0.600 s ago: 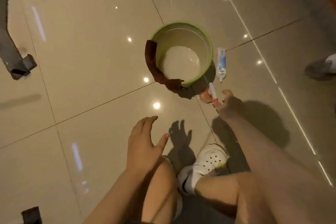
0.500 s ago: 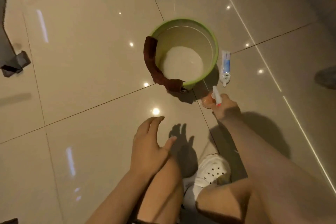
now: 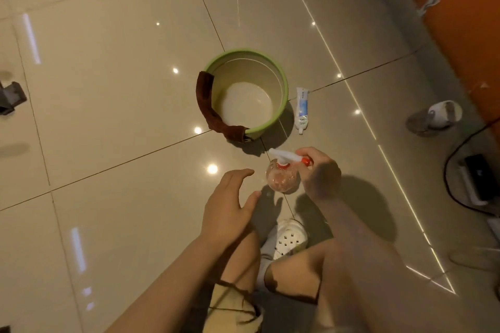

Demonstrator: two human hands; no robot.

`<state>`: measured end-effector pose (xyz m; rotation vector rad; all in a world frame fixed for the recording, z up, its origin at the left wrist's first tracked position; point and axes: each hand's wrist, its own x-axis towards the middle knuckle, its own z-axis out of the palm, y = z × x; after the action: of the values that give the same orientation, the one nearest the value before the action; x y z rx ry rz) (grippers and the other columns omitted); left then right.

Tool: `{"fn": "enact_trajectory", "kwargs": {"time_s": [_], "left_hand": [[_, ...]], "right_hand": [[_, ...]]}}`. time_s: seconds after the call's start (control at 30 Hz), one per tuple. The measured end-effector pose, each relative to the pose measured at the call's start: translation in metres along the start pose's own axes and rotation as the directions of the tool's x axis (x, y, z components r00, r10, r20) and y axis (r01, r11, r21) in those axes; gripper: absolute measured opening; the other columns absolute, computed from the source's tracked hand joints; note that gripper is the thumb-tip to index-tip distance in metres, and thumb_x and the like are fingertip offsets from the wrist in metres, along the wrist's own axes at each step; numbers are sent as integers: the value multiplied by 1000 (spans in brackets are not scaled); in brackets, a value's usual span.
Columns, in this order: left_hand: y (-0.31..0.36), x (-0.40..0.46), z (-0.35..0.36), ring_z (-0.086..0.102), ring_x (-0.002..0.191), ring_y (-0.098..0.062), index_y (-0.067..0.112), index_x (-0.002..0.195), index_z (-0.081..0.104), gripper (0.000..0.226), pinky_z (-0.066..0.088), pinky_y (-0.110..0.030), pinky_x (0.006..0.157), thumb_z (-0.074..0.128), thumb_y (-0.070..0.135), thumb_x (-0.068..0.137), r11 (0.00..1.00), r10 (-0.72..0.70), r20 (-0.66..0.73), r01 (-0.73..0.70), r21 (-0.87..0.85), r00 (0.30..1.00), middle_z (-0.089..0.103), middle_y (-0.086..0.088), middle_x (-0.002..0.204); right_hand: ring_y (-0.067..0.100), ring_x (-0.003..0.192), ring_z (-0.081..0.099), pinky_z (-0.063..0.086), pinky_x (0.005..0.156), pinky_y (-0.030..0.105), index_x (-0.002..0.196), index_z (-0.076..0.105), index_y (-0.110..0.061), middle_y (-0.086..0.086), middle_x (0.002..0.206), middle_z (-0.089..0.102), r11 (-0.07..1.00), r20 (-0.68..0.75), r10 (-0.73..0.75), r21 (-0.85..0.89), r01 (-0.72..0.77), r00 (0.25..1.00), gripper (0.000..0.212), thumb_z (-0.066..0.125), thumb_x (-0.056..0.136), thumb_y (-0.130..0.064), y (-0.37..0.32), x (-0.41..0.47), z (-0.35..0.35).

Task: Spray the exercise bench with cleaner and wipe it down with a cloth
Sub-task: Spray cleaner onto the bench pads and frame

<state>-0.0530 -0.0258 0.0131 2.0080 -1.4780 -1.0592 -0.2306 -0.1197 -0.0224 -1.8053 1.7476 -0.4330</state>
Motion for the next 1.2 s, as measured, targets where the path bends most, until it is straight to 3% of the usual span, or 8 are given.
{"fn": "enact_trajectory", "kwargs": {"time_s": [0.17,0.33,0.47,0.53,0.67,0.77,1.0,1.2], "left_hand": [[108,-39,-93,43,109,6,41,132,38,61,31,1,83,73,37,82,979,8,47,2,-203,999,44,22,127],[198,-98,-208,44,114,17,50,141,14,97,38,-2,87,82,35,73,898,7,32,8,-441,999,42,32,128],[237,-145,-286,50,125,-9,34,144,30,102,49,-31,99,87,40,60,851,135,28,-101,-515,990,47,10,138],[240,-165,-318,47,127,-4,40,144,23,109,49,-26,97,88,41,56,820,139,1,-114,-561,990,39,14,143],[245,-192,-374,50,117,7,65,122,32,94,50,-19,88,89,41,51,791,119,-180,-203,-577,977,45,38,125],[242,-196,-405,52,114,6,57,120,40,92,51,-21,88,93,31,50,802,31,-373,-246,-545,927,49,33,122],[223,-196,-475,47,112,-2,41,132,24,96,52,-28,85,77,60,54,939,-280,-688,44,-340,670,35,21,124],[178,-173,-526,42,114,7,55,128,26,90,54,-23,88,83,54,58,902,-356,-738,5,-432,573,26,35,123]], "right_hand": [[-2,78,62,47,66,5,103,70,-11,-3,91,69,980,66,-91,182,78,994,17,67,86,-15,-126,-55,-138],[5,83,65,54,74,16,101,70,-10,-2,91,72,927,126,-281,292,235,951,15,66,89,-18,-273,-92,-288],[4,83,63,49,71,16,95,68,-31,-9,89,67,864,169,-262,479,153,950,17,69,86,-17,-375,-107,-361],[11,90,63,51,74,20,94,69,-35,-8,94,66,848,155,-324,484,214,933,19,70,86,-17,-421,-110,-375],[7,88,64,52,71,19,95,70,-27,-3,94,65,744,161,-434,618,253,886,19,70,85,-11,-509,-111,-376],[3,82,65,52,69,16,109,62,-20,-2,90,64,661,82,-434,705,256,897,26,70,86,-12,-563,-115,-355],[0,125,37,37,89,13,152,21,-32,-17,140,31,767,259,-582,489,415,771,107,74,65,-65,-637,-125,-255],[12,106,55,52,81,18,139,37,-42,-1,120,54,632,292,-677,701,331,675,76,61,69,-61,-716,-84,-185]]}}
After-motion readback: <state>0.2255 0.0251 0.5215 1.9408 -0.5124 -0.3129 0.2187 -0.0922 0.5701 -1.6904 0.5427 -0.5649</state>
